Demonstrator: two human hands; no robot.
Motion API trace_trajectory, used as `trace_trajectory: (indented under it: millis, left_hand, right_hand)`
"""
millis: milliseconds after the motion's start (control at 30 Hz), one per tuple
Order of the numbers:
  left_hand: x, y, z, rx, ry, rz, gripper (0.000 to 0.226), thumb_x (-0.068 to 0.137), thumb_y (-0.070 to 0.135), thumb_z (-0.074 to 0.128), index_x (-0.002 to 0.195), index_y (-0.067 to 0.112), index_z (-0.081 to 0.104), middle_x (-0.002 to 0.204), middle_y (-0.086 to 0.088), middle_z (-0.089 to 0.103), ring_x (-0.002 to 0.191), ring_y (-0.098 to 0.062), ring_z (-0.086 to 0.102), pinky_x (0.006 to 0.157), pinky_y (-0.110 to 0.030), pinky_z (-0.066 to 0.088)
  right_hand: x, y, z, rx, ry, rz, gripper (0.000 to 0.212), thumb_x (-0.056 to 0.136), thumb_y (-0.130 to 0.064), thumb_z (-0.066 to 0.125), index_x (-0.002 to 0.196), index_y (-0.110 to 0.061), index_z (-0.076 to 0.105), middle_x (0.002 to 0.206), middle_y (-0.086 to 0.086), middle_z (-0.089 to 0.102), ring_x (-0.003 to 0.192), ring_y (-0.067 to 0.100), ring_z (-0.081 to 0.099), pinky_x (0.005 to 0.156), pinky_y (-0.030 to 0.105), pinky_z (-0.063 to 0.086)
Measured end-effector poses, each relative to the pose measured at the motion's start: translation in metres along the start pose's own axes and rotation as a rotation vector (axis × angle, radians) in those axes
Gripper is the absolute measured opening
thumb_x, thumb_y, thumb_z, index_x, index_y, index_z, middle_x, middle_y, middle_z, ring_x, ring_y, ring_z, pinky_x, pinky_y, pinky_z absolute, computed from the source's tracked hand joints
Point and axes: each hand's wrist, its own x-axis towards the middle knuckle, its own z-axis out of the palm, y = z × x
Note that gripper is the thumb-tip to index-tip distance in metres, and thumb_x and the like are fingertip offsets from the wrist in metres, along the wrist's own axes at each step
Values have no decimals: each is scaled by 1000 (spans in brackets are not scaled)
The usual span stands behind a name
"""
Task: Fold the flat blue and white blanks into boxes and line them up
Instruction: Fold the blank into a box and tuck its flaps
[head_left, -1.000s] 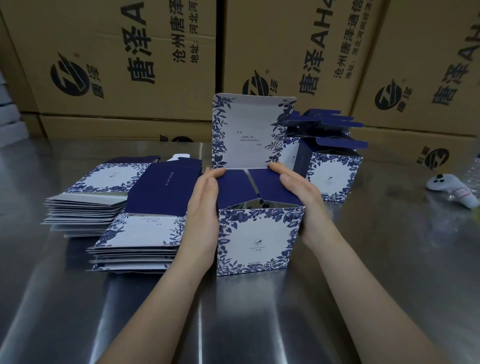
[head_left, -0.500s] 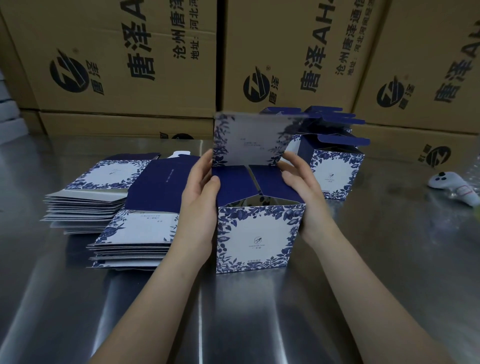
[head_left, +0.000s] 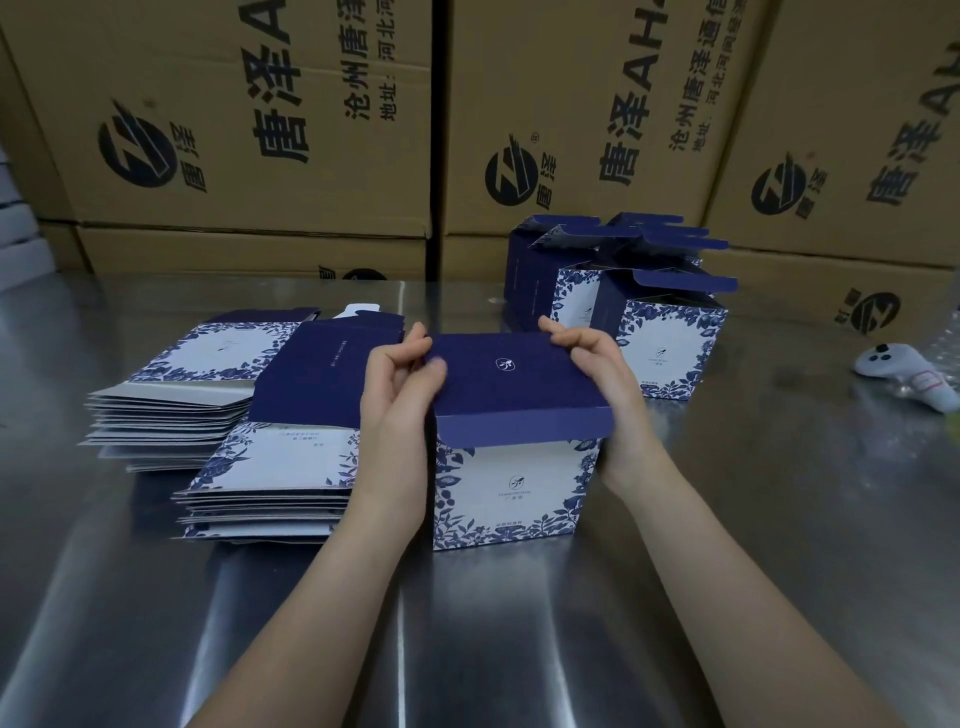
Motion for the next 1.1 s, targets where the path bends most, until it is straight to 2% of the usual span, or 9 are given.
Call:
trace_trajectory:
  millis: [133,200,300,433,533,667,833,967,1100]
  left_hand:
    - [-4,-2,0,5,-4,30,20,85,16,62,104,22,65,123,24,62,124,-7,58,93,-25,53]
    - [-5,-2,1,31,39,47,21,93,8,60,104,24,67,127,18,62,125,-7,56,99,-26,51]
    - [-8,-2,3,83,106,96,22,89,11,63,95,30,73,121,8,66,121,-12,59,105,-36,48]
    - [-12,0,4,187,120,168,28,93,16,58,83,35,76,119,11,65,116,-3,58,97,-27,44]
    - [-15,0,6,238,83,182,29,92,32,49,107,25,72,127,14,63,120,5,54,97,-12,40]
    - [-18,-4,7,301,-12,109,52,88,42,47,138,29,53,148,14,48,137,1,41,117,-30,33]
    - [-12,-3,6,370,-53,65,53,102,36,49,153,32,33,154,23,35,139,9,32,120,-29,28]
    - [-6,-4,3,456,-66,78,55,103,38,45,155,32,28,158,21,29,140,10,28,118,-23,27]
    - [-5,-2,1,546,-79,193,35,100,33,52,134,44,51,159,16,28,125,29,29,97,4,27]
  right_hand:
    - [-1,0,0,-9,10,-13,23,95,-1,41,94,-13,60,132,-5,61,114,9,62,76,22,53]
    - [-2,-1,1,4,23,-16,22,95,-1,42,93,-13,61,132,-5,60,113,9,62,75,21,53]
    - [-6,-3,3,-25,69,-43,22,94,-1,48,87,-14,64,128,-3,61,111,8,62,76,19,50]
    - [-8,-7,5,-85,177,-83,23,91,0,54,78,-13,67,106,11,59,88,16,57,72,25,44]
    - [-8,-7,6,-127,209,-115,22,91,-1,57,80,-14,71,103,12,59,88,17,56,77,28,44]
    - [-6,-5,7,-142,229,-139,22,93,-6,56,84,-14,75,106,8,64,95,13,60,83,28,46]
    - [-4,-2,6,-94,147,-107,18,83,-27,60,86,-23,77,118,4,67,113,19,60,99,37,46]
    - [-7,1,6,-191,12,-133,22,72,-38,69,91,-30,76,127,-4,61,122,9,55,104,33,43]
    - [-5,3,0,-148,-33,-97,15,75,-23,72,88,-29,78,133,-3,57,122,7,55,101,37,46]
